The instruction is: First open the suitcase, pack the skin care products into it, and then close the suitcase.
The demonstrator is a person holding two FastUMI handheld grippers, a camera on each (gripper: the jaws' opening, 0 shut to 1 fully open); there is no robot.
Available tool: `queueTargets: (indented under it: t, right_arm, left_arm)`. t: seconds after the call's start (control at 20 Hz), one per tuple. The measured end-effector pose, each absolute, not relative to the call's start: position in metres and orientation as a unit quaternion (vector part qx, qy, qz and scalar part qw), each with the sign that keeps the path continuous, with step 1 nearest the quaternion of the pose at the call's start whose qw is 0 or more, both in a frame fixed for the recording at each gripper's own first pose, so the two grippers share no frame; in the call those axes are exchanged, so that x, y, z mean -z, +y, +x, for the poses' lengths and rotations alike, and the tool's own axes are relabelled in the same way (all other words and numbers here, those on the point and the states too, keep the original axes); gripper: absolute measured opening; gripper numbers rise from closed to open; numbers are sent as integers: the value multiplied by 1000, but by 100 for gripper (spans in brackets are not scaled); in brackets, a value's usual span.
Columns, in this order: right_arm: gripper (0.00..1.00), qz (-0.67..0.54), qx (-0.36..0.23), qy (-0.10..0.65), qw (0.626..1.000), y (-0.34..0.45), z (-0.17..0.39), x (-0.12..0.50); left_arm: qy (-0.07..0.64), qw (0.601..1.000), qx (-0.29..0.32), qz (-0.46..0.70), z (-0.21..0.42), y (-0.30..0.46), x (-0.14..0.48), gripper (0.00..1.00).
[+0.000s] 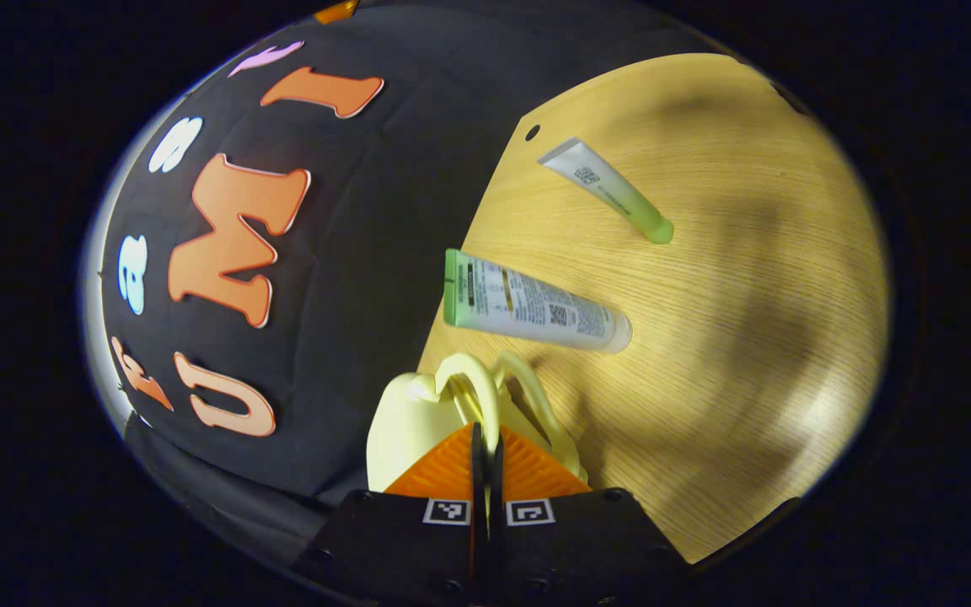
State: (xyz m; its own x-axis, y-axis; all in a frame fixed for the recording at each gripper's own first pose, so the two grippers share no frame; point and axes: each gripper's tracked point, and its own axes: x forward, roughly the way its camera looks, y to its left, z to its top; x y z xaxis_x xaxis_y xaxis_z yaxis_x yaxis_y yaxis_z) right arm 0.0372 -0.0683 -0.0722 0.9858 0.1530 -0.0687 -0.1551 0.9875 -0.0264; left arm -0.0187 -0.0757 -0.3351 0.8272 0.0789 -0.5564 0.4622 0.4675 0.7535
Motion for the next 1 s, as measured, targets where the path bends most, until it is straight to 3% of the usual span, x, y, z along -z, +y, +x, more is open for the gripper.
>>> queueTargets:
  t: [0.1,0.2,0.45,1.0]
  right_arm:
    - [96,-14,-74,32,997,-71,41,73]
    - [95,-5,-70,39,997,-71,45,75]
    - [95,-5,-64,54,996,-46,53,76]
    - [95,-27,-64,57,996,41,51,57]
  left_arm:
    - [275,833,118,465,-21,-72,327,1]
    - [281,884,94,361,-13,-65,309,1]
    - [266,945,57,180,-2,-49,269,1]
    - [210,973,69,-68,-1,-3,216,1]
